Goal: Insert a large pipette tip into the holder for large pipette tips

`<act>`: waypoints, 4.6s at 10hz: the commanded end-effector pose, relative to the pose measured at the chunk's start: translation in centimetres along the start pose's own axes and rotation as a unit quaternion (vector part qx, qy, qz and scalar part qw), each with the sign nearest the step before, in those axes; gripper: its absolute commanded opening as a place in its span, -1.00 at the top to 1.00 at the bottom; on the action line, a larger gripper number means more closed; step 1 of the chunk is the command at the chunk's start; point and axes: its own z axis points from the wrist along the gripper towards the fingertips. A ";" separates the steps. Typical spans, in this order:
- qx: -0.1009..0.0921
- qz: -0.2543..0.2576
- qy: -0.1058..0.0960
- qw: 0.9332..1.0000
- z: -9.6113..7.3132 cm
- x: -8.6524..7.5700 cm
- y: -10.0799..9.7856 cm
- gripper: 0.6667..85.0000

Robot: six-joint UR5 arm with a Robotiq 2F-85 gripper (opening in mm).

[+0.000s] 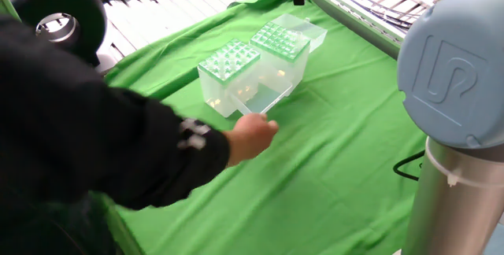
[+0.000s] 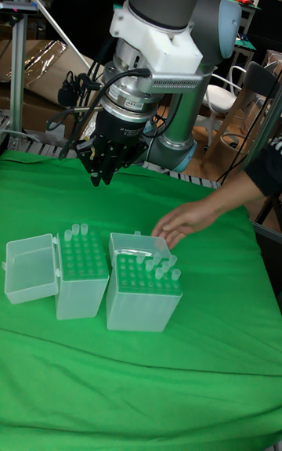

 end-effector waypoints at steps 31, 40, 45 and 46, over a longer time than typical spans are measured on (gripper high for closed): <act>-0.054 0.156 -0.123 0.979 4.1 -13.2 4.5 0.26; -0.020 0.175 -0.101 0.979 8.0 -12.7 4.3 0.46; -0.063 0.186 -0.057 0.979 8.2 -10.9 6.9 0.30; -0.047 0.191 -0.061 0.979 8.4 -9.8 7.5 0.30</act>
